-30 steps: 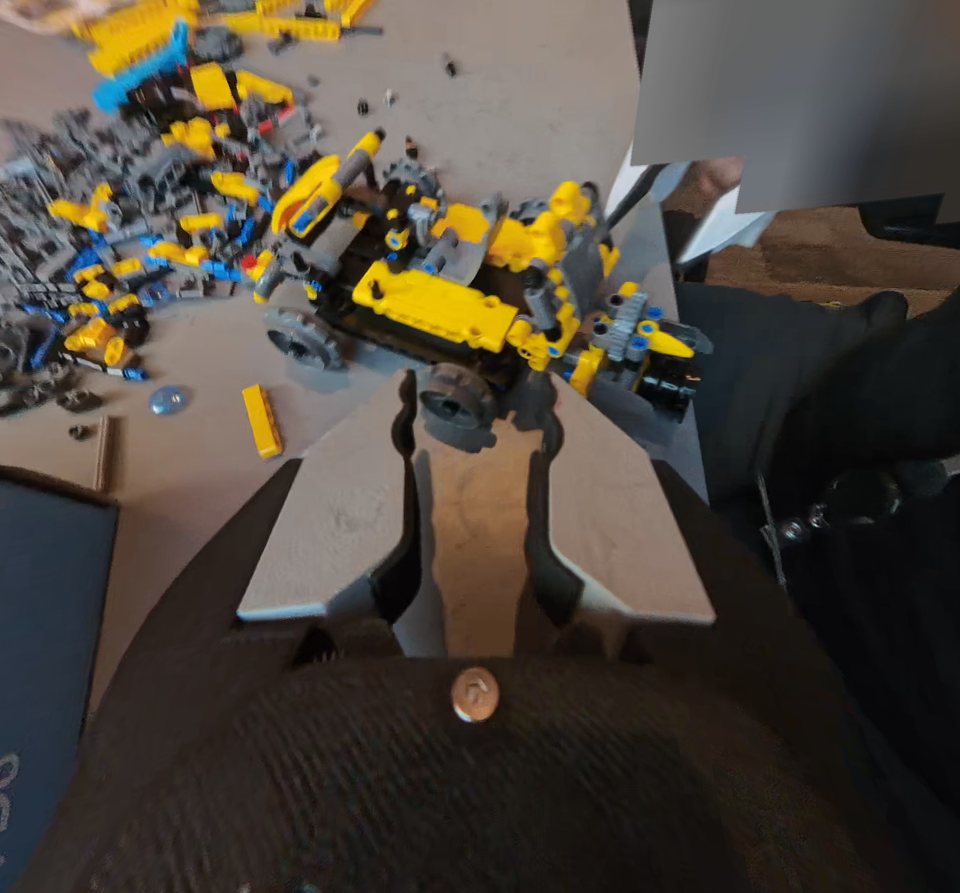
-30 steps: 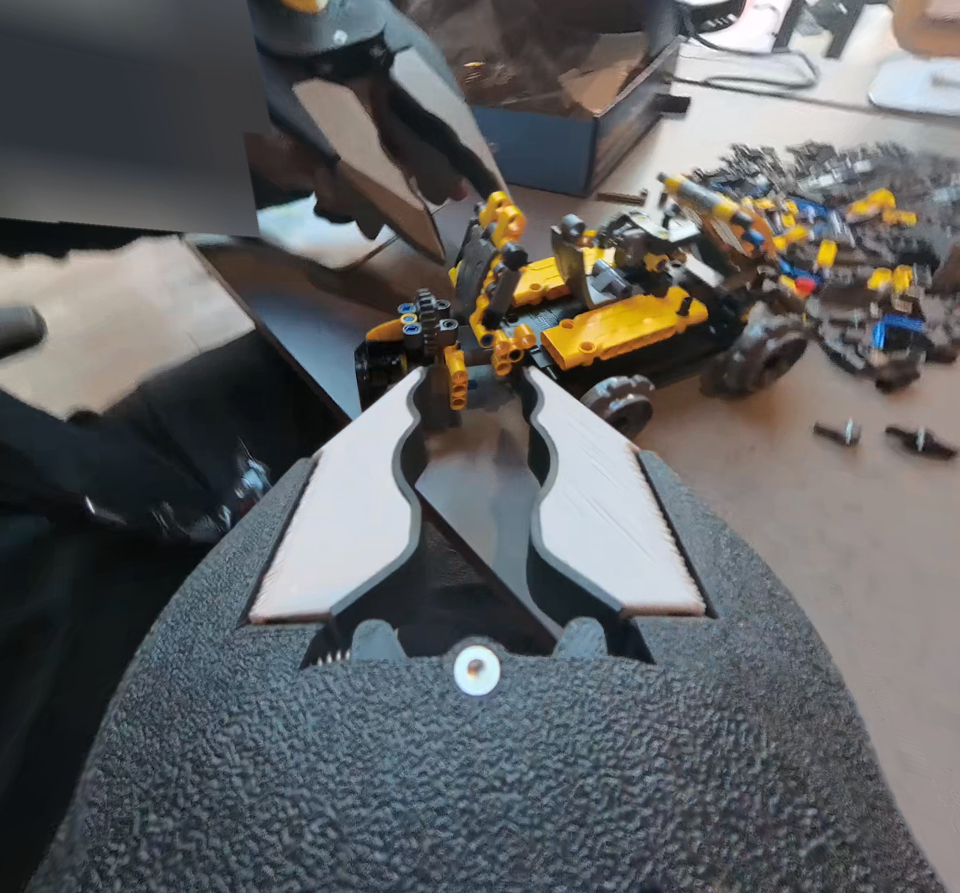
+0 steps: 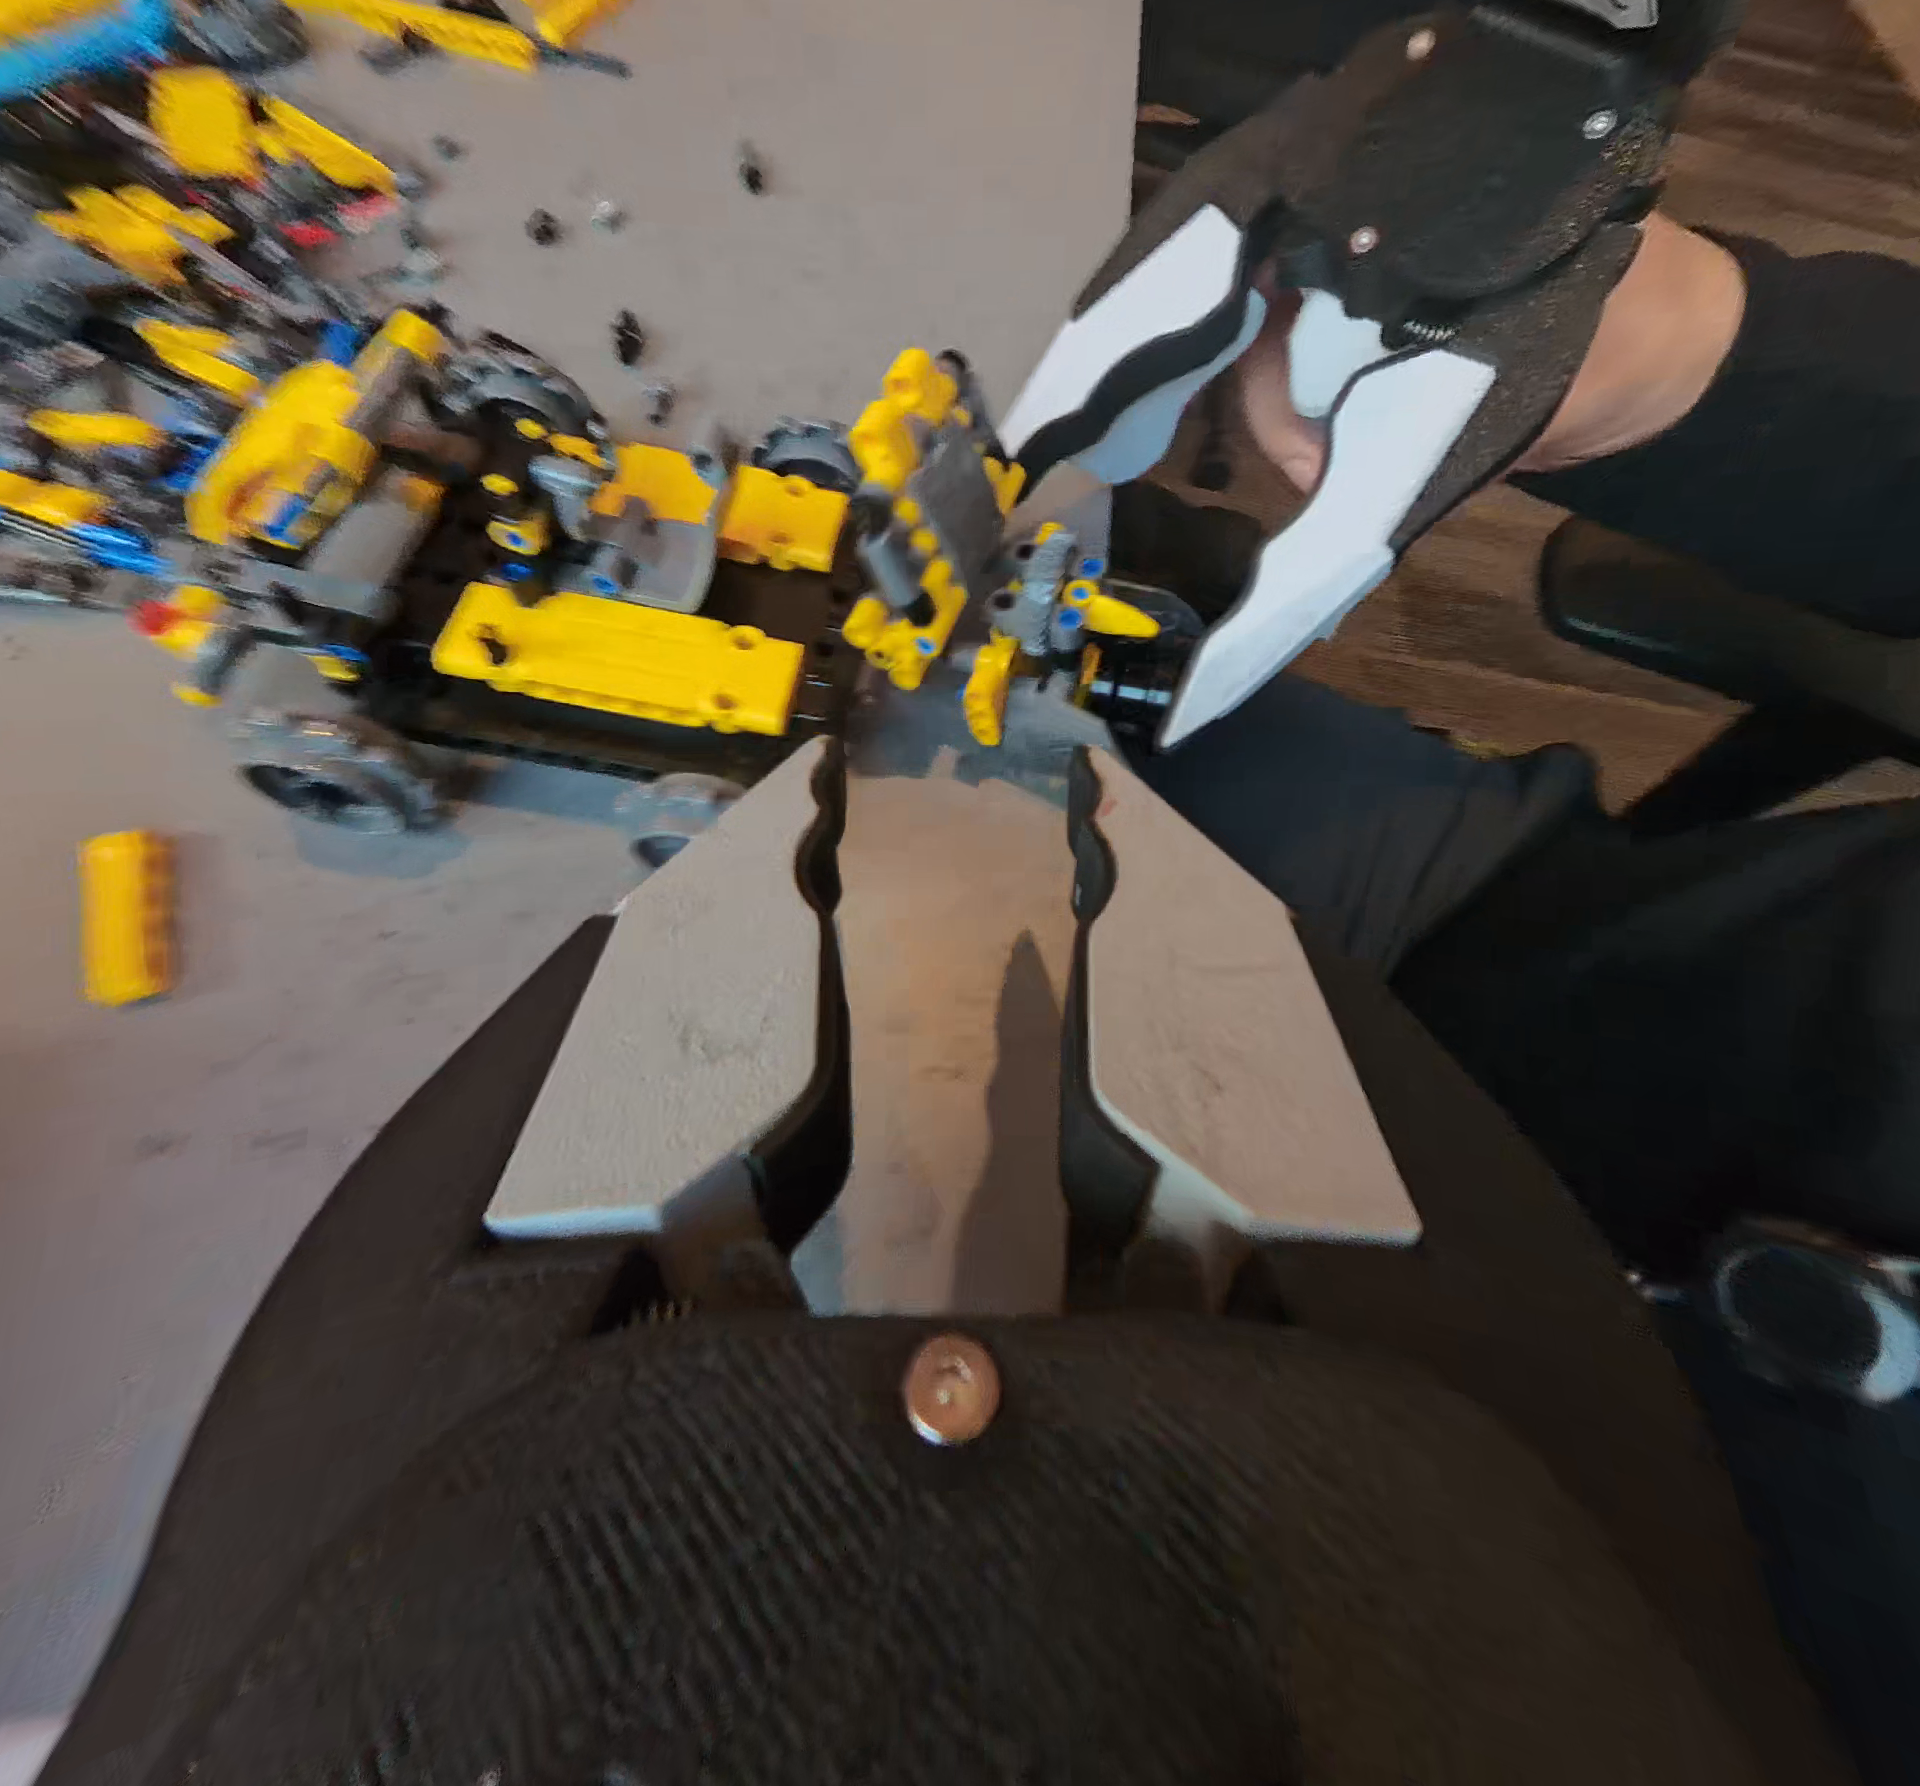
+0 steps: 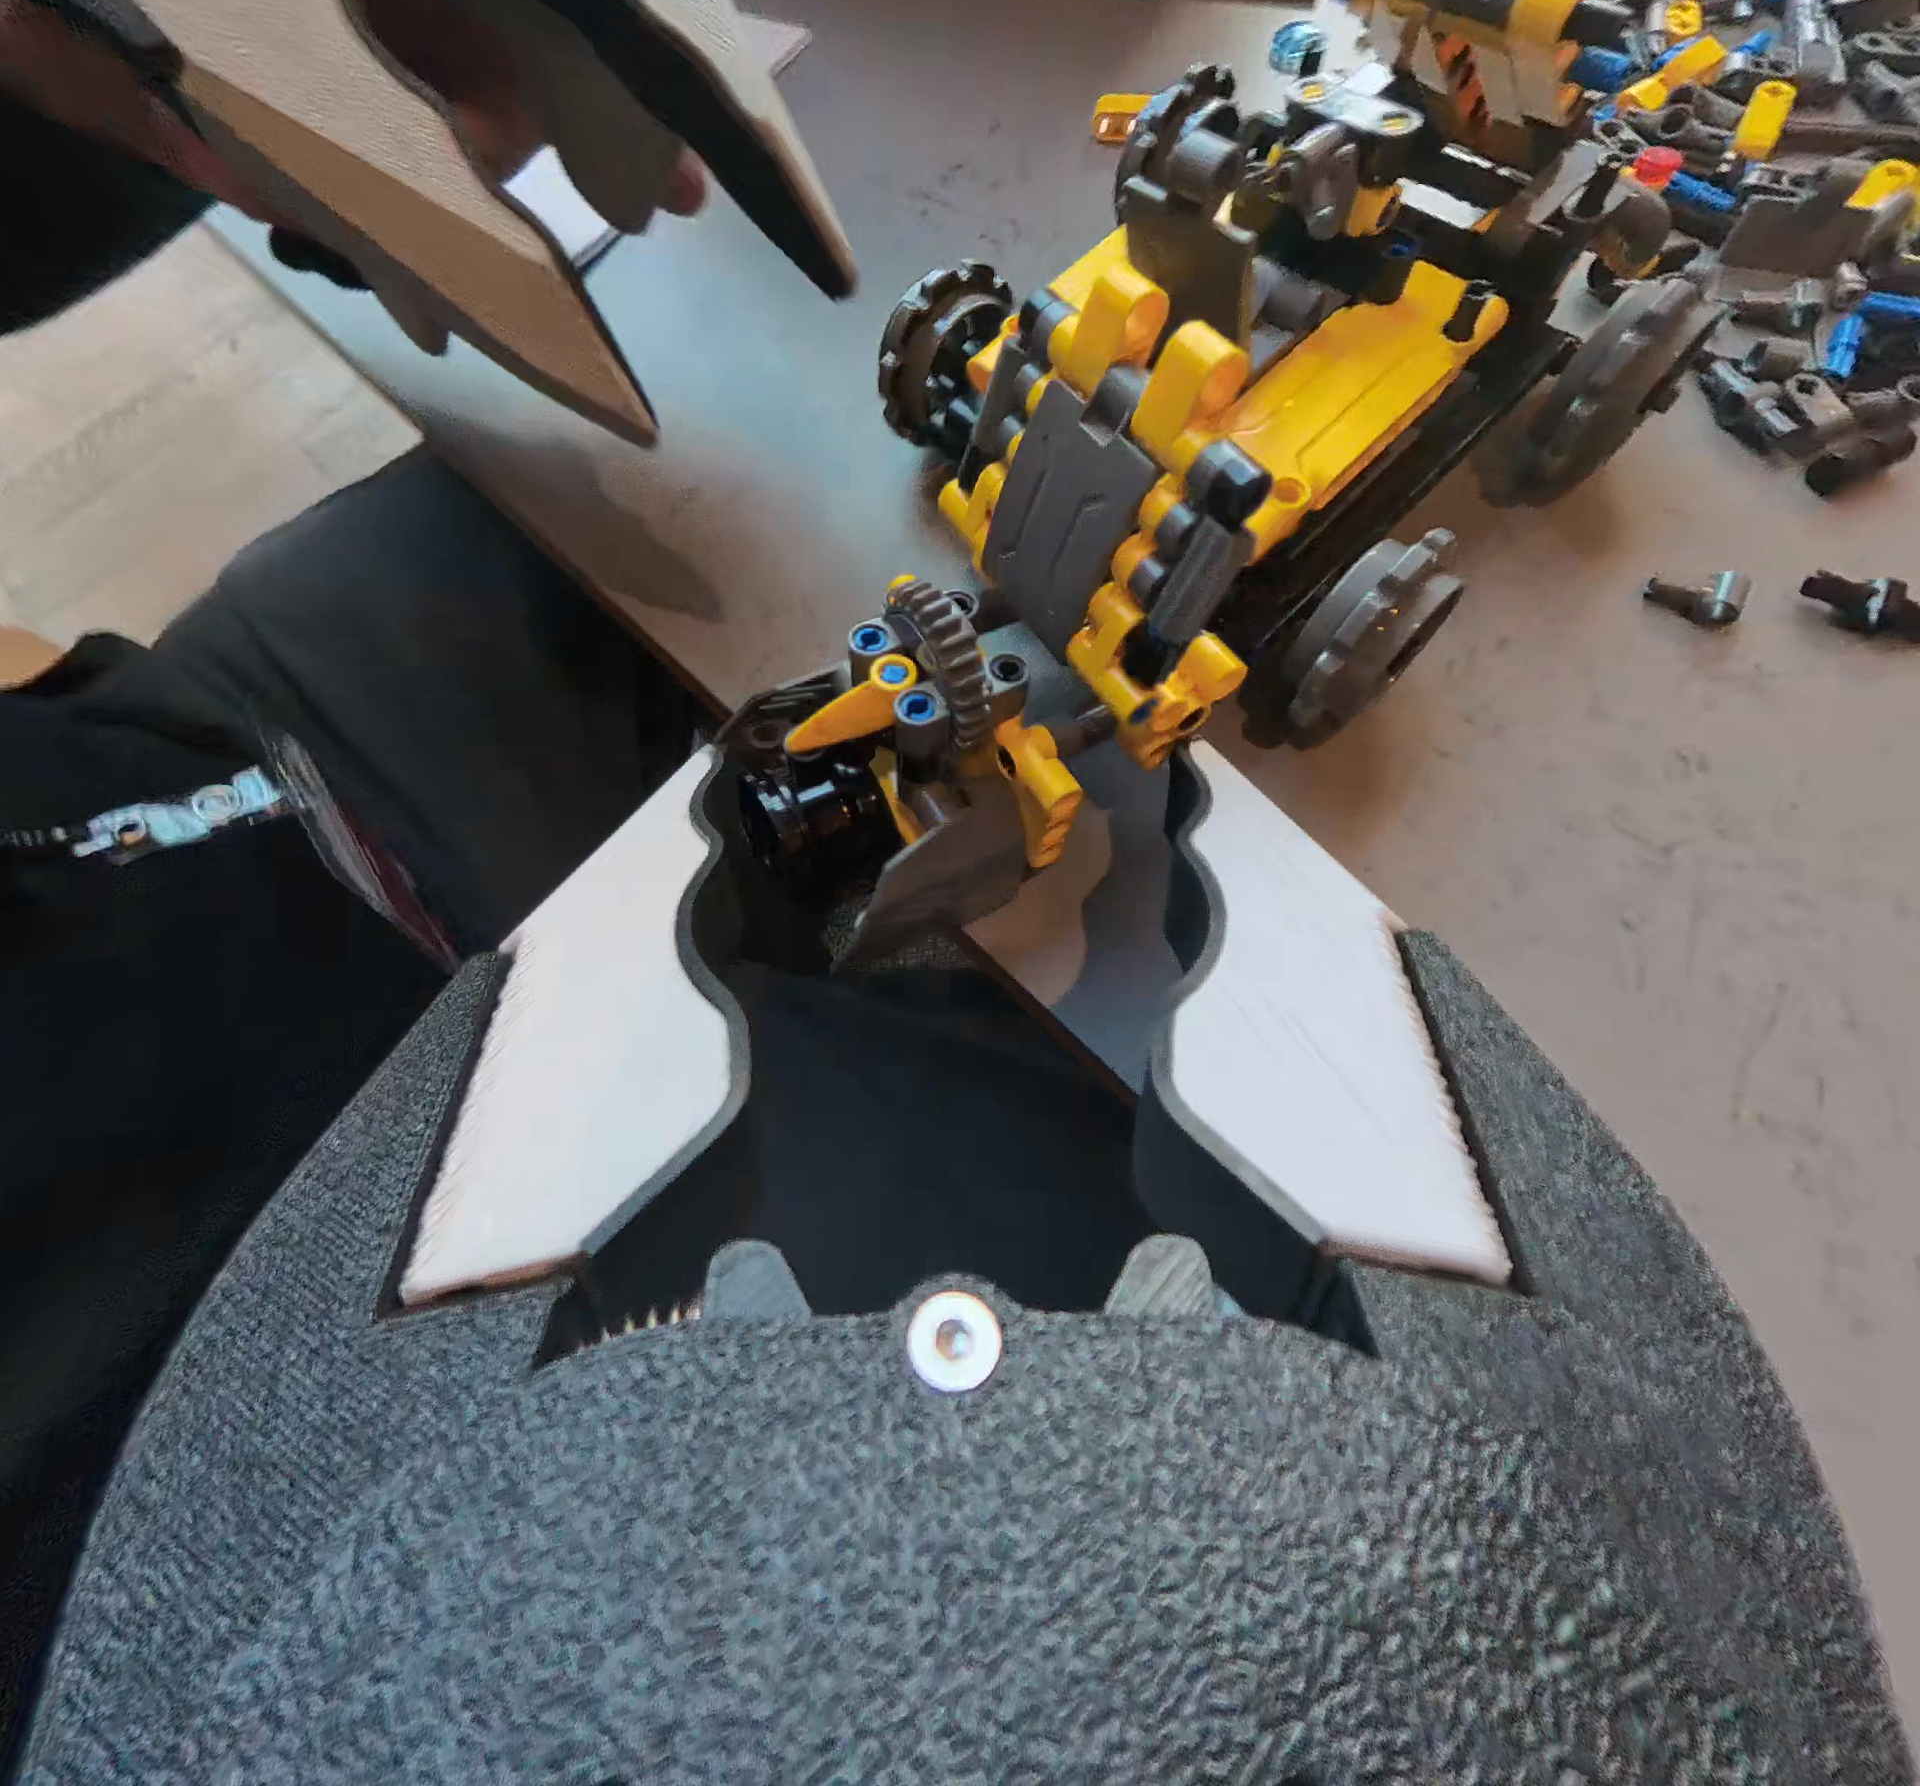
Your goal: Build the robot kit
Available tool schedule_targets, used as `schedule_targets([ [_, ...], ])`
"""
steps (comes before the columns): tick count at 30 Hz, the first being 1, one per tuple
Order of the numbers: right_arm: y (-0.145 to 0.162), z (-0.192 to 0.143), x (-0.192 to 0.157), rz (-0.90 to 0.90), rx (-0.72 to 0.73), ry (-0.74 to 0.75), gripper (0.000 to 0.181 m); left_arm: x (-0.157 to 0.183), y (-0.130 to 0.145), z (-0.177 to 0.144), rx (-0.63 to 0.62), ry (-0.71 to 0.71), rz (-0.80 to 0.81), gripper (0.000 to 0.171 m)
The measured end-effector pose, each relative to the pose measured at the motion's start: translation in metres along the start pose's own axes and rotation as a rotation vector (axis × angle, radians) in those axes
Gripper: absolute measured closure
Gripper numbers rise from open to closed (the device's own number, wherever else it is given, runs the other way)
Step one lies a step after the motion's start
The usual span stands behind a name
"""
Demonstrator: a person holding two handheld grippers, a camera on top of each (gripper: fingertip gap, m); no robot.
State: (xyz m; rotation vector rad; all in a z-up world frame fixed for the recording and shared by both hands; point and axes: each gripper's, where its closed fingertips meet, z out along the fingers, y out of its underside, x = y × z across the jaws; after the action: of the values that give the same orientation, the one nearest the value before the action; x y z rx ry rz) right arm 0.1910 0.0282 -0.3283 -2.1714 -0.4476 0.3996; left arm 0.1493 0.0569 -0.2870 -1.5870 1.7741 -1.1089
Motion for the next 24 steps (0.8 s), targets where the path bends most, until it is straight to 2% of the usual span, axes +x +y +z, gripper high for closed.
schedule_targets([
  [2,0.0,0.001,-0.002,-0.08,-0.012,-0.032,0.1,0.011,0.009,0.021,-0.05,0.079,-0.081,0.132],
  [5,0.002,0.004,-0.005,-0.209,-0.041,-0.084,0.101,0.011,0.021,0.044,-0.086,0.072,-0.164,0.126],
  [8,0.004,0.005,-0.008,-0.3,-0.037,-0.137,0.1,0.019,0.014,0.052,-0.056,0.146,-0.266,0.128],
  [11,0.004,0.005,-0.001,-0.331,-0.04,-0.138,0.108,0.021,0.013,0.058,-0.061,0.133,-0.253,0.138],
  [16,0.005,-0.006,0.001,-0.235,0.022,-0.089,0.112,0.021,0.006,0.057,0.012,0.099,-0.298,0.142],
  [21,-0.002,-0.029,0.006,-0.04,0.144,0.086,0.102,0.024,-0.008,0.049,0.11,0.15,-0.414,0.142],
  [24,-0.003,-0.045,-0.001,-0.09,0.211,0.187,0.1,0.018,-0.02,0.04,0.185,0.177,-0.508,0.142],
])
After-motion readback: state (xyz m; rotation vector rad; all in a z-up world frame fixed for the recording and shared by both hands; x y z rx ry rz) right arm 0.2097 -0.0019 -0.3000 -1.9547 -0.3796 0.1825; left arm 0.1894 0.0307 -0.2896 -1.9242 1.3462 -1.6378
